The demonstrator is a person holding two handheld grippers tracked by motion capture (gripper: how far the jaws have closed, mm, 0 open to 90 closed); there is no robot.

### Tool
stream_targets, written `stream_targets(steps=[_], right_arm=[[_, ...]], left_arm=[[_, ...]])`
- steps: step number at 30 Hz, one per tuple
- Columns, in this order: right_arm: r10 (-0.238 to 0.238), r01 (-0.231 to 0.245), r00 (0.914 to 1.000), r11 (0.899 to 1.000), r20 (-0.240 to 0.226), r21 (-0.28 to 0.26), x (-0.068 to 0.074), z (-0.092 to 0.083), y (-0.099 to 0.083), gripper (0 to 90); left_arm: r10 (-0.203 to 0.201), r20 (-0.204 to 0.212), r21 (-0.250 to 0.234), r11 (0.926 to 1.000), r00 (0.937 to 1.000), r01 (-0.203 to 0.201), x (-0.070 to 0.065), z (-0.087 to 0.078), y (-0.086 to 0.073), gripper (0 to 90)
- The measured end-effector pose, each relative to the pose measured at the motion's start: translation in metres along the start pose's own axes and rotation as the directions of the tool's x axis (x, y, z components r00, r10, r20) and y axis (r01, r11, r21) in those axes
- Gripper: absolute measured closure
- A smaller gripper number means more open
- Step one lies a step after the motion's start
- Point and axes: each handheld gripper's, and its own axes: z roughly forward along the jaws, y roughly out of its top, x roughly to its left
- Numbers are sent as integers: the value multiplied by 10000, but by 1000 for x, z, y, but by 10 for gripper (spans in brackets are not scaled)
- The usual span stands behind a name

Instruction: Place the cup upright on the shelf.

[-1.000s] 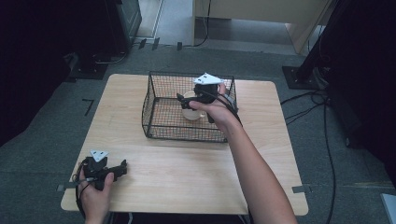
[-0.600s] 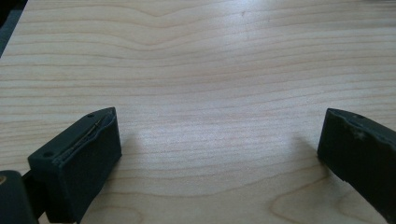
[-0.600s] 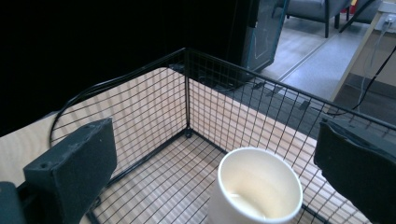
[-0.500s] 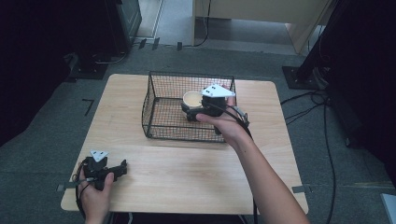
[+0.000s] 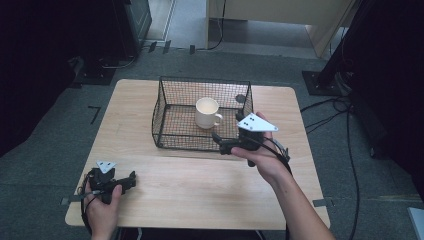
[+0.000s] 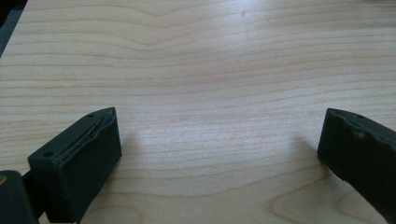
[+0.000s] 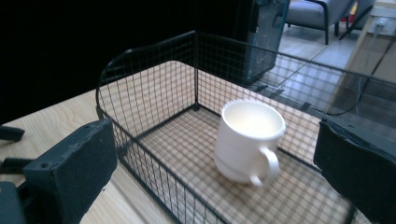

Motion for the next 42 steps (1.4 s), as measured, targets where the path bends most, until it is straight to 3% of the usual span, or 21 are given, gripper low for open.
stream_targets(steps=[18,23,26,31,33,37,42], right_arm=[[439,-430,9973,9990,597,-153,-3,-66,-60,0],[488,-489,9947,9988,905,-13,-12,-79,-76,0],[752,-759,9909,9971,1119,27,-19,-87,-86,0],[961,-1004,9822,9948,1612,190,-31,-101,-105,0],[932,-1012,9760,9944,1970,308,-38,-106,-112,0],[1441,-1550,9629,9875,2281,304,-52,-115,-127,0],[1717,-1928,9441,9800,2816,488,-69,-125,-145,0]], left_arm=[[9,2,-5,10000,10000,-9,0,0,0,0],[7,2,-7,10000,10000,-7,0,0,0,0],[9,2,-6,10000,10000,-9,0,0,0,0],[25,1,9,10000,10000,-25,0,0,0,0],[23,1,8,10000,10000,-23,0,0,0,0],[25,1,8,10000,10000,-25,0,0,0,0],[25,2,9,10000,10000,-25,0,0,0,0]])
